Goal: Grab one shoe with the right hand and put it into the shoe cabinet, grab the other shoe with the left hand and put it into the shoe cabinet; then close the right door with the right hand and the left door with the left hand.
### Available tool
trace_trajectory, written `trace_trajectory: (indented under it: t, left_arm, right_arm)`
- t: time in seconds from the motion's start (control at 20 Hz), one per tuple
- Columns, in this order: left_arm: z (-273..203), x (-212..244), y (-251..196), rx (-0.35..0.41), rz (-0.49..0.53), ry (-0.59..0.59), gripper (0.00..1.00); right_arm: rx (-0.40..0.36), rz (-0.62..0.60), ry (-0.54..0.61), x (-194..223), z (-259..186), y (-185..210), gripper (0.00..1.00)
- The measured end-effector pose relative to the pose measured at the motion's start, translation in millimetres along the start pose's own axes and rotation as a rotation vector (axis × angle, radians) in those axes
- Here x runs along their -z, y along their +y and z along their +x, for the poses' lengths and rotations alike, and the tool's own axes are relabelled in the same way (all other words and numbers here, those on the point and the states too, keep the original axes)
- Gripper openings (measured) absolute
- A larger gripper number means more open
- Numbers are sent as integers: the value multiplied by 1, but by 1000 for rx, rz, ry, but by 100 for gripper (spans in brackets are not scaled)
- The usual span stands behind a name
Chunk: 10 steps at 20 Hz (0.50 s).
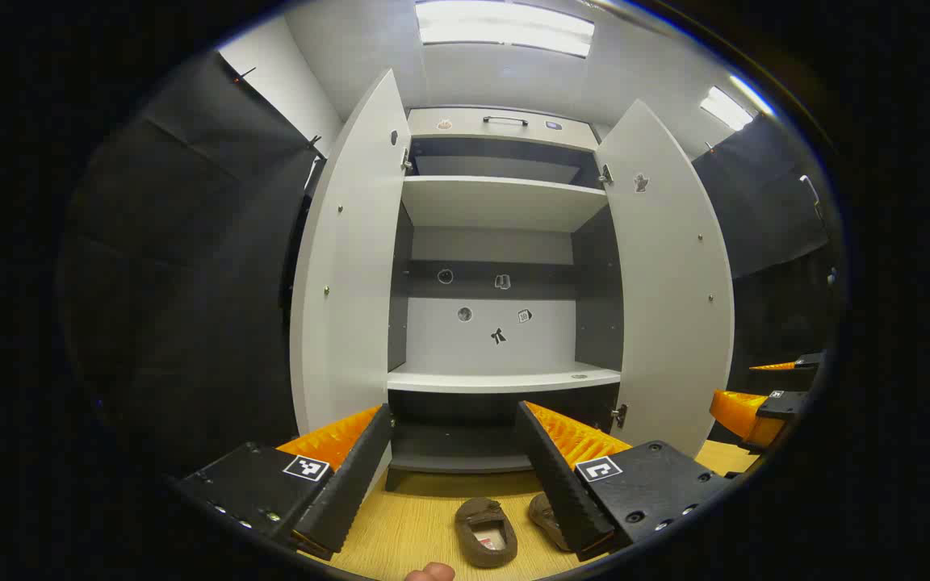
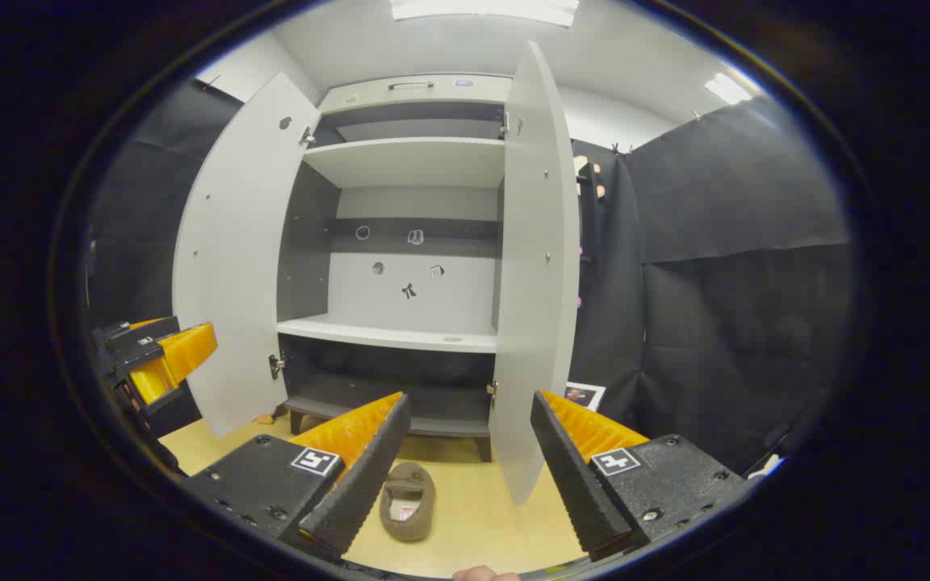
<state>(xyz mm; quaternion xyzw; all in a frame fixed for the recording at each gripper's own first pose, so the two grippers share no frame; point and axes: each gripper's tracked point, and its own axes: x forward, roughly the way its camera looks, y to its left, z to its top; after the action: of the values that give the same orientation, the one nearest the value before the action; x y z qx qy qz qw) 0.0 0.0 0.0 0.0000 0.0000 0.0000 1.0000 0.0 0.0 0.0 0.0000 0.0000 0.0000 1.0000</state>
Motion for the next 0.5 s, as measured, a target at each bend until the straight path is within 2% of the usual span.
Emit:
trace_trajectory:
  t: [0.5]
  left_arm:
    - [-2,2,-14,42,-12,16,95]
  right_arm:
    - [-6,9,-9,-3,0,-7,98]
